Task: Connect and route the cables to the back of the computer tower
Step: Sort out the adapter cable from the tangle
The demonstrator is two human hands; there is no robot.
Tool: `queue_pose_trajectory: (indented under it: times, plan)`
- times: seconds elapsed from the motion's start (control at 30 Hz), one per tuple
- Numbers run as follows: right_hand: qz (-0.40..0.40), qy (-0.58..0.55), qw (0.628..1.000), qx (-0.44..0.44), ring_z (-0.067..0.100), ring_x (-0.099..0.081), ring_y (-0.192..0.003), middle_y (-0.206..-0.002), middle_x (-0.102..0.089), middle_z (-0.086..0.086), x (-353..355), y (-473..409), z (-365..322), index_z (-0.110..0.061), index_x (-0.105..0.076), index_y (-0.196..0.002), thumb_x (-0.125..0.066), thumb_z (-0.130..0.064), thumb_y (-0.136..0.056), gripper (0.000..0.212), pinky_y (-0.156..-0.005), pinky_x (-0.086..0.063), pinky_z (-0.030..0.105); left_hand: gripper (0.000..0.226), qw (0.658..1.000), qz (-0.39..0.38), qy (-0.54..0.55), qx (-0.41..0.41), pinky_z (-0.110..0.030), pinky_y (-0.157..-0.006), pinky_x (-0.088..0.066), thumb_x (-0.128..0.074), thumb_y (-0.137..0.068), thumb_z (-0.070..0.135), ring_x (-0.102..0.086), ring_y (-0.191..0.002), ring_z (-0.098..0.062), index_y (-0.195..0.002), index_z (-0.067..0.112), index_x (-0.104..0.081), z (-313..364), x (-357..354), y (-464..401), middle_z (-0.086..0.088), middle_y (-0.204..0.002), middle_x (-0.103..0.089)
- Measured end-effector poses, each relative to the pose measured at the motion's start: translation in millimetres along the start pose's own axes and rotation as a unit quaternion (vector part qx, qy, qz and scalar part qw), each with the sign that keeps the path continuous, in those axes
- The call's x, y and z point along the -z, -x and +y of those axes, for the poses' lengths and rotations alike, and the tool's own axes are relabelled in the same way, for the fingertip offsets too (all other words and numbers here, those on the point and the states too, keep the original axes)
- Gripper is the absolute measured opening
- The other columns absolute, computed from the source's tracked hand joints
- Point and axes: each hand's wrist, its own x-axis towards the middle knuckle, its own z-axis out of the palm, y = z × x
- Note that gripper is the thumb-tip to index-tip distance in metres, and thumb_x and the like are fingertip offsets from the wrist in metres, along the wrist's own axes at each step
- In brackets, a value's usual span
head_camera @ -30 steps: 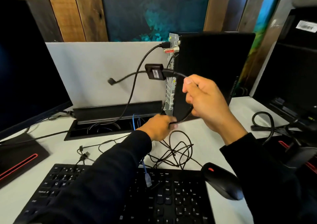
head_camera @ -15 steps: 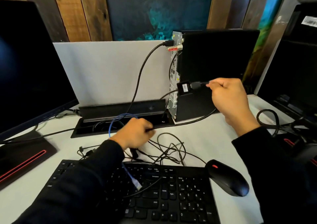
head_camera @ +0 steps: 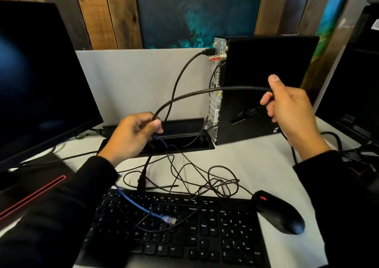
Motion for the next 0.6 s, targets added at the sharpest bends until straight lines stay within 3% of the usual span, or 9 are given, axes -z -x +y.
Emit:
queue_pose_trajectory:
  times: [0.07, 0.17, 0.27, 0.4, 0.53, 0.6]
  plan:
    - [-0.024, 0.115, 0.993, 0.014, 0.016, -0.055, -0.072, -0.065, -0.061, -0.004, -6, 9, -9, -0.014, -0.069, -0.071, -0.023, -0.069, -0.102, 0.078, -0.075, -0.036, 0.032, 0.026, 1.000, 0.021, 0.007, -0.001, -0.032, -0.078, -0.051, -0.056, -0.104, 0.033, -0.068, -0.080, -0.011, -0.086, 0.019, -0.069, 1, -1, -4, 0.003, -0.083, -0.075]
    - [-0.033, 0.150, 0.985, 0.080, 0.017, -0.055, -0.074, -0.069, -0.059, 0.004, -10, 15, -16, -0.003, -0.065, -0.075, -0.019, -0.068, -0.100, 0.083, -0.067, -0.036, 0.021, 0.027, 0.999, 0.043, 0.001, -0.027, -0.030, -0.069, -0.049, -0.058, -0.103, 0.032, -0.064, -0.070, -0.010, -0.085, 0.015, -0.069, 19, -5, -10, 0.000, -0.075, -0.071]
    - [-0.076, 0.107, 0.974, 0.184, 0.013, -0.054, -0.067, -0.068, -0.057, 0.001, -13, 20, -22, -0.012, -0.061, -0.077, -0.038, -0.065, -0.098, 0.061, -0.058, -0.039, 0.020, 0.025, 0.996, 0.039, -0.016, -0.074, -0.020, -0.066, -0.044, -0.061, -0.102, 0.028, -0.061, -0.066, -0.004, -0.084, 0.013, -0.070, 55, -17, -20, -0.002, -0.072, -0.070]
    - [-0.108, 0.114, 0.949, 0.274, 0.013, -0.053, -0.059, -0.060, -0.054, -0.005, -23, 26, -28, -0.018, -0.066, -0.086, -0.058, -0.040, -0.102, 0.029, -0.054, -0.039, 0.025, 0.022, 0.991, -0.047, -0.061, -0.105, -0.026, -0.078, -0.051, -0.064, -0.099, 0.035, -0.067, -0.081, -0.017, -0.093, 0.017, -0.075, 76, -34, -36, -0.002, -0.081, -0.073]
    - [-0.028, 0.117, 0.963, 0.243, 0.007, -0.055, -0.052, -0.057, -0.056, -0.005, -15, 19, -23, -0.017, -0.064, -0.075, -0.067, -0.048, -0.095, 0.037, -0.055, -0.048, 0.025, 0.022, 0.986, -0.140, -0.092, 0.006, -0.022, -0.088, -0.053, -0.076, -0.091, 0.026, -0.067, -0.087, -0.007, -0.113, 0.024, -0.073, 35, -26, -43, 0.007, -0.098, -0.072]
    - [0.021, 0.090, 0.969, 0.228, 0.007, -0.050, -0.051, -0.054, -0.053, -0.006, -7, 13, -24, -0.016, -0.061, -0.070, -0.069, -0.052, -0.092, 0.043, -0.051, -0.038, 0.014, 0.038, 0.972, -0.158, -0.142, 0.105, -0.029, -0.092, -0.053, -0.076, -0.089, 0.015, -0.068, -0.094, -0.017, -0.126, 0.024, -0.069, 0, -18, -43, 0.000, -0.107, -0.069]
